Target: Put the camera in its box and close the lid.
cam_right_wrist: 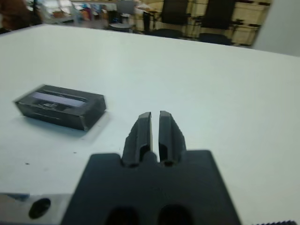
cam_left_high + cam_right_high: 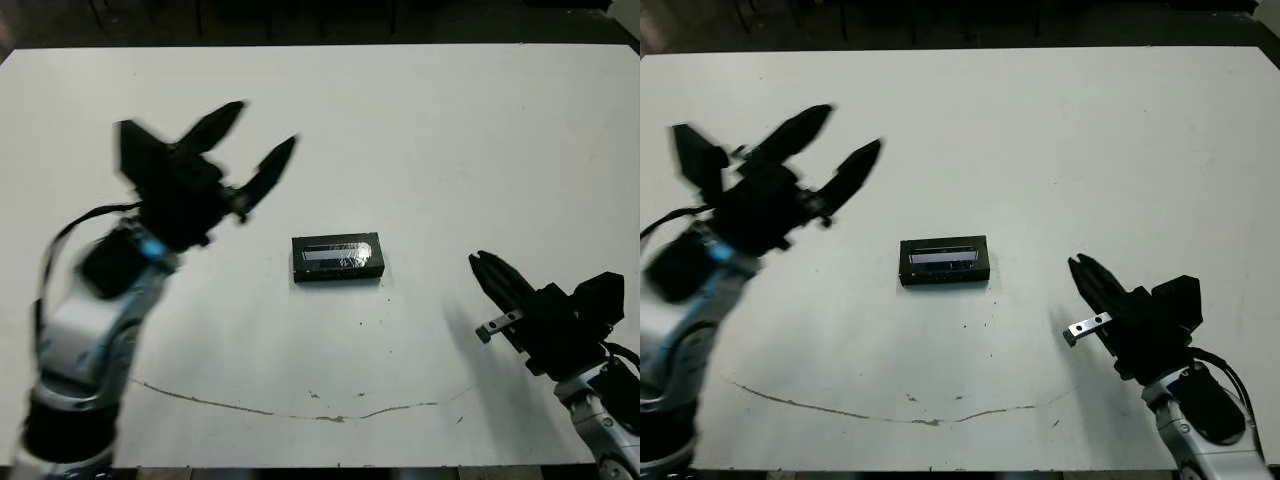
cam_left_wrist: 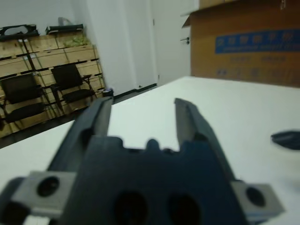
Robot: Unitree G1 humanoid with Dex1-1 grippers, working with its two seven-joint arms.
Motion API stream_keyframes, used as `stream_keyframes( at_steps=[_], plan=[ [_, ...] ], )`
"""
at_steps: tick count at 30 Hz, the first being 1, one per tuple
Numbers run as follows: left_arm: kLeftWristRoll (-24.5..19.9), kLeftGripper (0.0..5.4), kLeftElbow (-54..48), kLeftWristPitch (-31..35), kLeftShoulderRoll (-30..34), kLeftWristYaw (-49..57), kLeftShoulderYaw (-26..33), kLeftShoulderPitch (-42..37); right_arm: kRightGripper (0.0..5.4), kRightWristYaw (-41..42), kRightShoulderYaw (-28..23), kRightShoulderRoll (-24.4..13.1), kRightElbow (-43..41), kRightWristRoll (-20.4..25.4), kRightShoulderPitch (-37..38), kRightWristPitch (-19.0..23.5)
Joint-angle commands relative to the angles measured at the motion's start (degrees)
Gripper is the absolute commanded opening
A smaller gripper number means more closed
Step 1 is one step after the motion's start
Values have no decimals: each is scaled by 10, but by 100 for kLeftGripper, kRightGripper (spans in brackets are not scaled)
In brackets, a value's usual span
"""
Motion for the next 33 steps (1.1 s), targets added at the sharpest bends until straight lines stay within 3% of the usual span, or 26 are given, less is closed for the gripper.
stream_keyframes(
  at_steps=[1, 7, 11, 15, 24, 27, 33],
  plan=[
    [24, 192, 37, 65, -38, 37, -51, -13, 0, -9, 5, 8, 2, -11, 9, 5],
    [100, 81, 175, 86, -98, 76, -141, -11, 0, -10, 9, 9, 3, -19, 12, 6],
    [133, 5, 260, 80, -125, 96, -162, 9, 0, -1, 8, 14, 5, -11, 14, -8],
    [142, 2, 288, 78, -132, 96, -160, 52, 0, -5, 8, 11, -7, -10, 19, 8],
    [125, 2, 261, 136, -107, 75, -120, 144, 0, 6, 7, 13, 11, -8, 20, -10],
    [120, 2, 215, 148, -84, 56, -115, 161, 0, 1, 8, 11, -11, -4, 22, 8],
    [63, 2, 64, 51, -78, 26, -34, 207, 0, 8, 6, 14, 9, 1, 20, -9]
  ],
)
